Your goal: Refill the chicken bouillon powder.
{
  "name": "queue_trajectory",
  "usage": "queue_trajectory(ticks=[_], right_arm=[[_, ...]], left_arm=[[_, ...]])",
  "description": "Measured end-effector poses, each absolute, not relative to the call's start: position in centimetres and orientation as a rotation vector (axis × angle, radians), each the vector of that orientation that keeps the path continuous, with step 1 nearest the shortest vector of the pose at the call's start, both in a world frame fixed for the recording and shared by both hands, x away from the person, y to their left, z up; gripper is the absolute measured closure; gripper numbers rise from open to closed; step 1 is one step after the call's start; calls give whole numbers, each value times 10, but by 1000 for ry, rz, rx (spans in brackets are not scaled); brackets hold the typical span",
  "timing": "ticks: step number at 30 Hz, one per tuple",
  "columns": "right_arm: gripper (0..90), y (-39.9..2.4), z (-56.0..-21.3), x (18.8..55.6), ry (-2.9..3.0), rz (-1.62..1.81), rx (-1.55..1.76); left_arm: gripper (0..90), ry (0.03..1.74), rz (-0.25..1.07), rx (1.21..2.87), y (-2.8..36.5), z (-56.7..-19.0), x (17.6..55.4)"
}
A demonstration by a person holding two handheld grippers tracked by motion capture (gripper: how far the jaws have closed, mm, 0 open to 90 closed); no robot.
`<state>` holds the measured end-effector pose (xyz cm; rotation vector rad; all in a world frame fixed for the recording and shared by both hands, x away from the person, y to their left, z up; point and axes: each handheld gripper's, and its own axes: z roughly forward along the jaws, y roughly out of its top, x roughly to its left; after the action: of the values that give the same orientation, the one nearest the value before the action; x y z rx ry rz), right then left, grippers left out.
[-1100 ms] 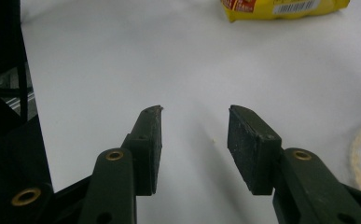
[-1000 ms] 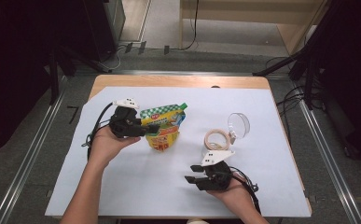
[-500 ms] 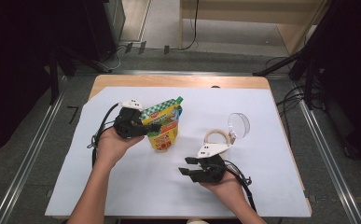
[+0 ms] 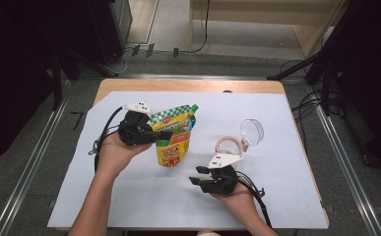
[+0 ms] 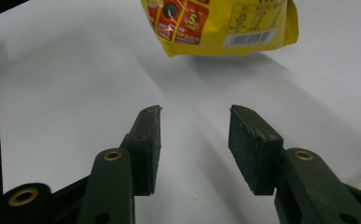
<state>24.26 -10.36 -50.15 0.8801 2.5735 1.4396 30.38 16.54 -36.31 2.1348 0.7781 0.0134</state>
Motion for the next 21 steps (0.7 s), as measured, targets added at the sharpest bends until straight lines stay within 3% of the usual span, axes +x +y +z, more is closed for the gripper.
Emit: queue_trajectory(ticks=[10,17,21], right_arm=[[555,-103,-506,244,2546,1427,927],[673,-103,-510,245,2542,1406,918],[789,-106,-511,244,2498,1378,933]], left_arm=[[900,708,-36,2132,153,-340,287],[900,648,-86,2149,142,-332,277],[900,599,-114,2151,136,-326,270]])
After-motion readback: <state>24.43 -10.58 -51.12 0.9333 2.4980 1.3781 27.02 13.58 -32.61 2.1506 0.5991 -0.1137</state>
